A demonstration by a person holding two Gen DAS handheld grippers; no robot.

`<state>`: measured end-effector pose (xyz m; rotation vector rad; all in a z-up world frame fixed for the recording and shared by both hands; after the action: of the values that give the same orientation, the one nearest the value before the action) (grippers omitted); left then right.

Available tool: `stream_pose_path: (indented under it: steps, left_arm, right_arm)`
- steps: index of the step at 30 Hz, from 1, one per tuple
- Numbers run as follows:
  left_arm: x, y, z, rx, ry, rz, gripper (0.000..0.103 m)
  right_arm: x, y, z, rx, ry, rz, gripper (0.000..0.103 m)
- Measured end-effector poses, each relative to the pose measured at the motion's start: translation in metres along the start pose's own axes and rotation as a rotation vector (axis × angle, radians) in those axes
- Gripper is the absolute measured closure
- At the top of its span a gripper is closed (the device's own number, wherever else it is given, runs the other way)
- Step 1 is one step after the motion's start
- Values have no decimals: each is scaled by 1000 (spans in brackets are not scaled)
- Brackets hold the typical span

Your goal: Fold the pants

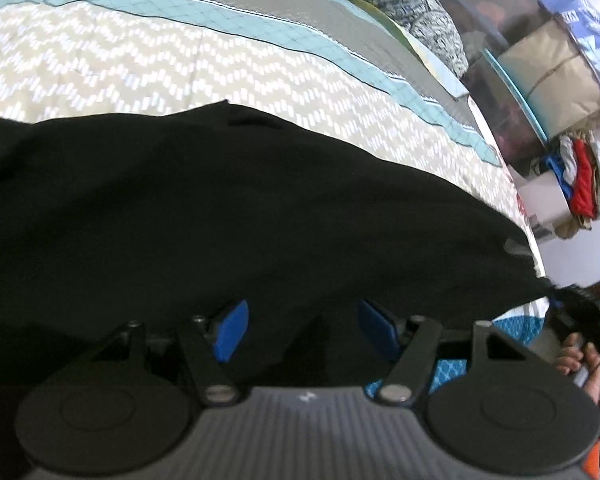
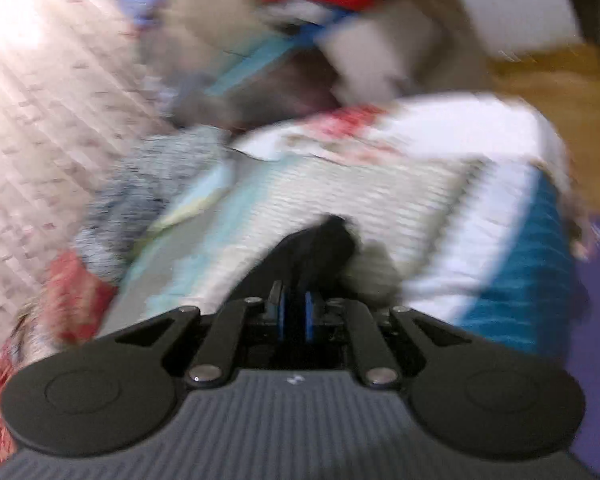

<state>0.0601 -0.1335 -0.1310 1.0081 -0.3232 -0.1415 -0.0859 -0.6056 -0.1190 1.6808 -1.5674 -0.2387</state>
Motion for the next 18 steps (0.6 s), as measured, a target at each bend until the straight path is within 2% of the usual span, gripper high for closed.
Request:
stream_pose_path:
  steps: [2, 4, 6, 7, 8, 14, 16, 17, 18]
  left_arm:
    - [2, -1, 8, 2, -20, -6, 39]
    - [5, -2, 18, 5, -43, -9, 39]
    - [9, -3, 31, 4, -73, -11, 39]
    - [10, -5, 38, 0, -88, -14, 39]
    - [12, -7, 46, -4, -107, -18, 39]
    - [11, -43, 76, 23, -186, -87, 39]
    - [10, -59, 74, 37, -178, -120, 39]
    - [10, -65, 72, 56, -179, -125, 39]
    - [10, -68, 73, 63, -184, -123, 39]
  right_arm:
    - [-4, -9, 15, 33, -52, -36, 87]
    - [-3, -3, 23, 71, -92, -6, 85]
    - [-4, 7, 32, 116, -143, 25, 64]
    - [-5, 9, 36, 136, -167, 41, 48]
    - [-10, 6, 34, 158, -179, 42, 47]
    - [-20, -20, -4, 237, -146, -12, 47]
    - [-22, -22, -12, 189, -78, -24, 57]
    - [-22, -25, -15, 157, -49, -32, 84]
    - [-23, -29, -17, 147, -37, -55, 88]
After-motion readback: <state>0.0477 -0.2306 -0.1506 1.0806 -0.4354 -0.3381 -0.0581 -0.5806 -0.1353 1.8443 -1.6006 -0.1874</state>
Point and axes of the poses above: each gripper's, at about its wrist camera, not at the fingertips, and y roughly against the way its jaws point, z to its right, x to its top, the point moved 9 cm from there along -y, roughly the way its jaws point, and after that the axes turned 13 degrees about -z, right-handed, at the moved point
